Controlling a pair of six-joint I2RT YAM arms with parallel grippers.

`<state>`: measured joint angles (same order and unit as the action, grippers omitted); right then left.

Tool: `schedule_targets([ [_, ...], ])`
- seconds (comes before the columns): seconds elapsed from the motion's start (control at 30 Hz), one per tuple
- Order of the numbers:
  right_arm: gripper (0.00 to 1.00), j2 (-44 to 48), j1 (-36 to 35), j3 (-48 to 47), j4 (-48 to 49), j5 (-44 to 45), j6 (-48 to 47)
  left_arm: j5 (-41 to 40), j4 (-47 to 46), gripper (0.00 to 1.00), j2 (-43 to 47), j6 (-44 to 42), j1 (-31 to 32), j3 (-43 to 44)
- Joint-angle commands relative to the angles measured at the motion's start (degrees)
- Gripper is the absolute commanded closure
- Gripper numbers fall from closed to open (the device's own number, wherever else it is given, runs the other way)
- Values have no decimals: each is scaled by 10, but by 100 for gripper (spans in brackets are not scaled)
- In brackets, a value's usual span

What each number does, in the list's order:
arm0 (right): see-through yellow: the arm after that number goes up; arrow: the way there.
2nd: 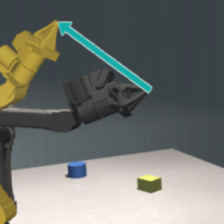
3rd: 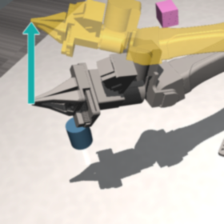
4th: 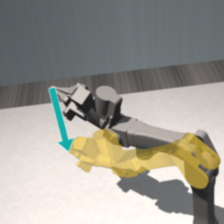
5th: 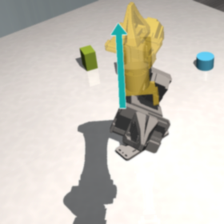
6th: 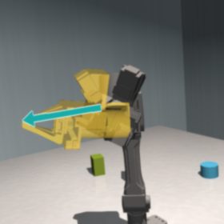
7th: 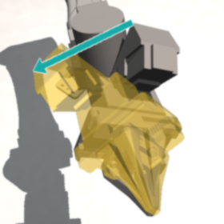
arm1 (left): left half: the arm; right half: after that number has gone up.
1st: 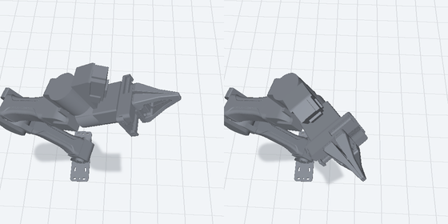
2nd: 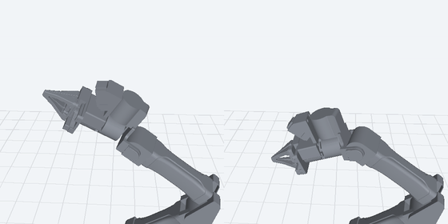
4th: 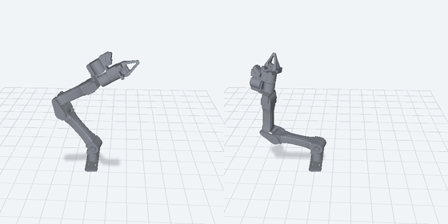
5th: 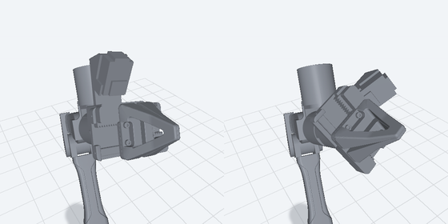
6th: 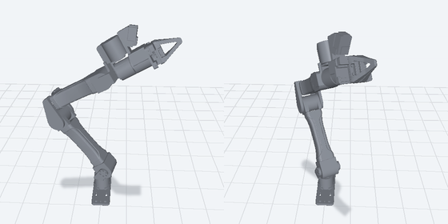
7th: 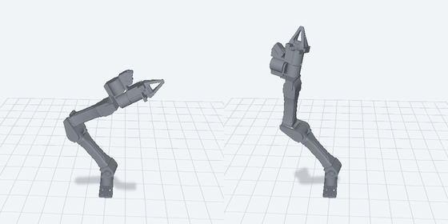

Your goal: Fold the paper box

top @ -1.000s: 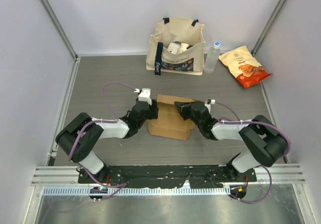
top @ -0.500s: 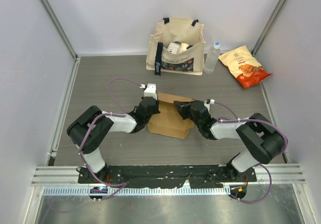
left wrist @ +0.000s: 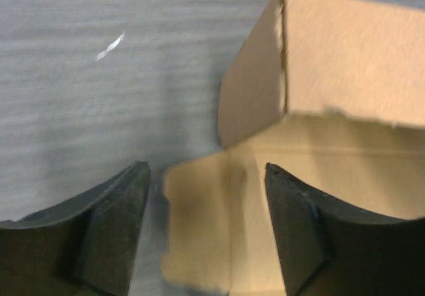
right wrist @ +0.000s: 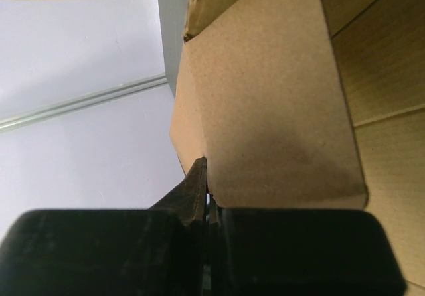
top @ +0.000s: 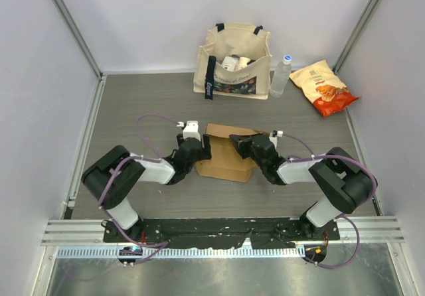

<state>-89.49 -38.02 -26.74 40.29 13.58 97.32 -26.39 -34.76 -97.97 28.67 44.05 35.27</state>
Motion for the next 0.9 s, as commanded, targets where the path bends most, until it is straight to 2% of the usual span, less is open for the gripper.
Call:
schedule_targets([
  [0.0, 99, 5, 5, 4, -46, -16, -81, 55, 56, 21, 129, 58, -5, -41],
  [0.13, 98, 2, 13, 1, -26, -32, -112, 112, 180, 20, 254, 109, -31, -69],
  [0.2, 99, 7, 15, -3, -22, -35, -132, 176, 216, 20, 294, 134, -91, -64],
  [0.23, 99, 9, 15, -5, -23, -37, -138, 246, 218, 19, 297, 158, -135, -54],
  [0.33, 98, 15, 15, -10, -27, -37, -160, 335, 231, 16, 272, 183, -187, -7],
  [0.43, 97, 20, 15, -13, -25, -42, -176, 347, 241, 18, 208, 181, -195, 52],
  [0.53, 97, 19, 14, -19, -23, -51, -191, 377, 212, 26, 160, 191, -194, 81],
  [0.77, 97, -9, 14, -31, 12, -72, -185, 352, 156, 25, 140, 203, -194, 65],
  [0.87, 97, -14, 11, -38, 15, -76, -193, 371, 157, 31, 128, 198, -194, 68],
])
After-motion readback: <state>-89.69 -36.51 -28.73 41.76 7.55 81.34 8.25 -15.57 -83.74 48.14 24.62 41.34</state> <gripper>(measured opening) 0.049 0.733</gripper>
